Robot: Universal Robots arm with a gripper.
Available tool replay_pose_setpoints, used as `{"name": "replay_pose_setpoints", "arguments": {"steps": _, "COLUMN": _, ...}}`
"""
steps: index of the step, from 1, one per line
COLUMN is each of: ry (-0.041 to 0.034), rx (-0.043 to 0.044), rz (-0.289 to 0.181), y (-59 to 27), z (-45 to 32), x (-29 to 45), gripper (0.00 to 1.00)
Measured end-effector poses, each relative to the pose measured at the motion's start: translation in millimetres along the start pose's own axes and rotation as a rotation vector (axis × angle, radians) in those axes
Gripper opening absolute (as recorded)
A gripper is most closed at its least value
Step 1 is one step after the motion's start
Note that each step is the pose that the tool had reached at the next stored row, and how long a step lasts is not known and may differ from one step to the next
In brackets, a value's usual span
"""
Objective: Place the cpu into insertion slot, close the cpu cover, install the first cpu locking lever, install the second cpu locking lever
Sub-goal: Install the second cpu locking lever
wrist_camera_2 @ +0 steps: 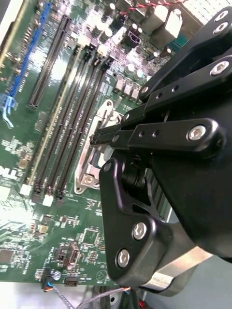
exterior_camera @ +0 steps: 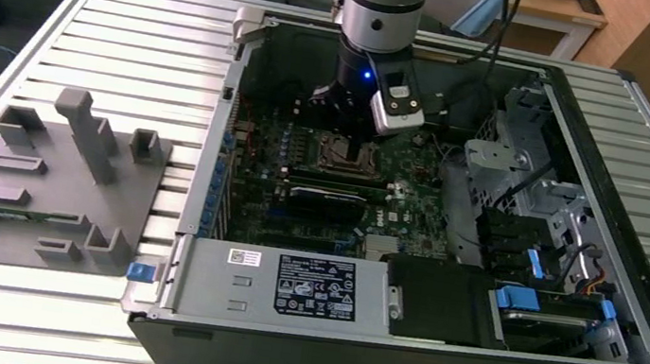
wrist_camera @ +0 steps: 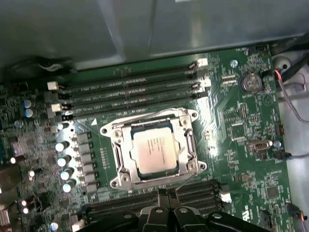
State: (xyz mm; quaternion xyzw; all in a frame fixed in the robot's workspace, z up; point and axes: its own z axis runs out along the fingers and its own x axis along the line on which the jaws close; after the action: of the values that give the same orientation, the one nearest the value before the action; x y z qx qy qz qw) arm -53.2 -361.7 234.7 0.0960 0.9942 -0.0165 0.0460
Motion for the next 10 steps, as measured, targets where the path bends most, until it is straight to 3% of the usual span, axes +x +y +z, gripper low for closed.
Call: {"name": "replay_pose_setpoints", "arguments": {"steps": 10, "ry": -0.0018, "rx": 0.0089, "rz": -0.003, "y": -2.0, "z": 1.3, "x": 6.2, "gripper": 0.11}}
